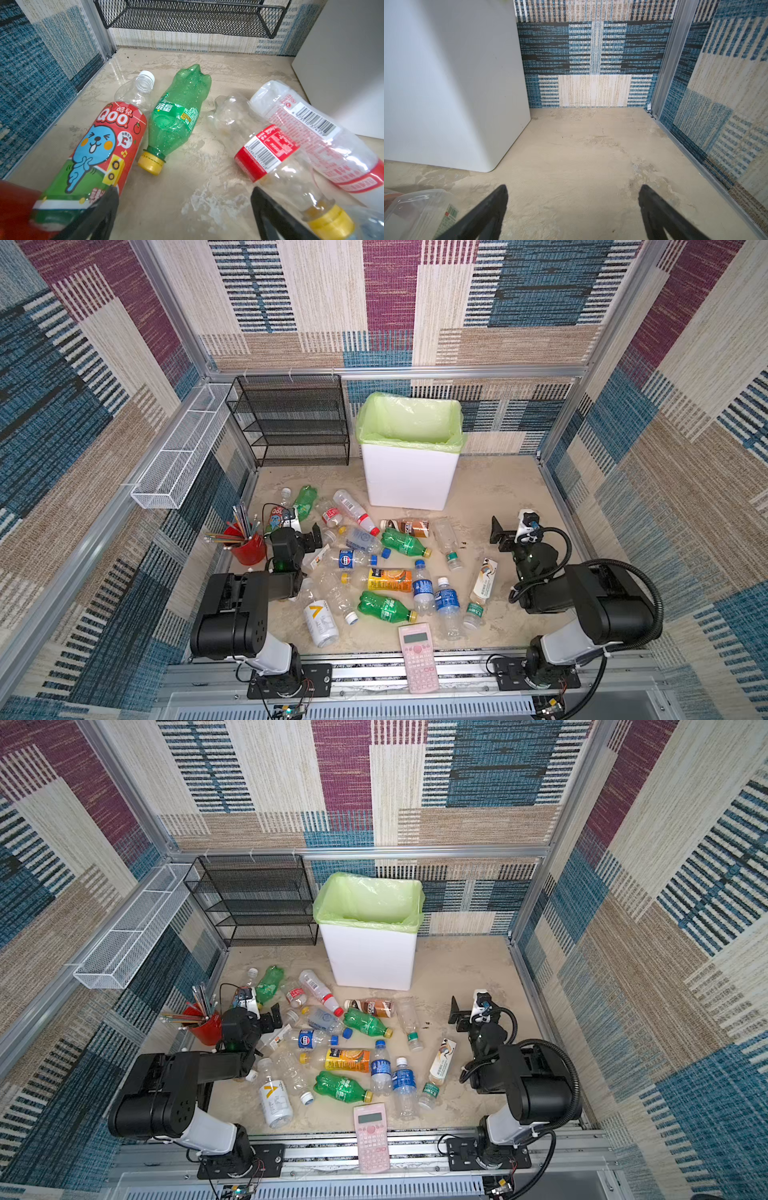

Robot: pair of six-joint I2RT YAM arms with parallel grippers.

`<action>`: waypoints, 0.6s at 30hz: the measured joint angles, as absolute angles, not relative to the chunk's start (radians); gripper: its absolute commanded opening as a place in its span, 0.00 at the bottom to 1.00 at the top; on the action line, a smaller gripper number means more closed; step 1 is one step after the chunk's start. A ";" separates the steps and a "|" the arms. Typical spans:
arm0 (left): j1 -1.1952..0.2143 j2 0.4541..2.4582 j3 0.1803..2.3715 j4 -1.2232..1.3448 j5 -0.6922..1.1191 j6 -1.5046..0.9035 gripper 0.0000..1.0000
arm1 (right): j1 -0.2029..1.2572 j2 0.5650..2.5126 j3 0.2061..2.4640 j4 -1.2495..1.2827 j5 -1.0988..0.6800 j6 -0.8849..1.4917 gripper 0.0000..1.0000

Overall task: Throw the plastic bottles in the bin
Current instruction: Pick up the plastic bottle from the middle-right of the table.

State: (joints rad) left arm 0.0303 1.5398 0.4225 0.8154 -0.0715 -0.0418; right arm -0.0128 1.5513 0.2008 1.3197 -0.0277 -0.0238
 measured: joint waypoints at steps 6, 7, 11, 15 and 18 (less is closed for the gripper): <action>0.030 1.540 0.422 0.815 -0.072 -0.042 1.00 | -0.013 1.551 0.201 1.320 -0.035 -0.028 0.98; 0.030 1.540 0.422 0.815 -0.072 -0.042 1.00 | -0.013 1.551 0.201 1.320 -0.035 -0.028 0.98; 0.030 1.540 0.422 0.815 -0.072 -0.042 1.00 | -0.013 1.551 0.201 1.320 -0.035 -0.028 0.98; 0.030 1.540 0.422 0.815 -0.072 -0.042 1.00 | -0.013 1.551 0.201 1.320 -0.042 -0.028 0.98; 0.030 1.540 0.422 0.815 -0.072 -0.042 1.00 | -0.013 1.551 0.201 1.320 -0.042 -0.028 0.98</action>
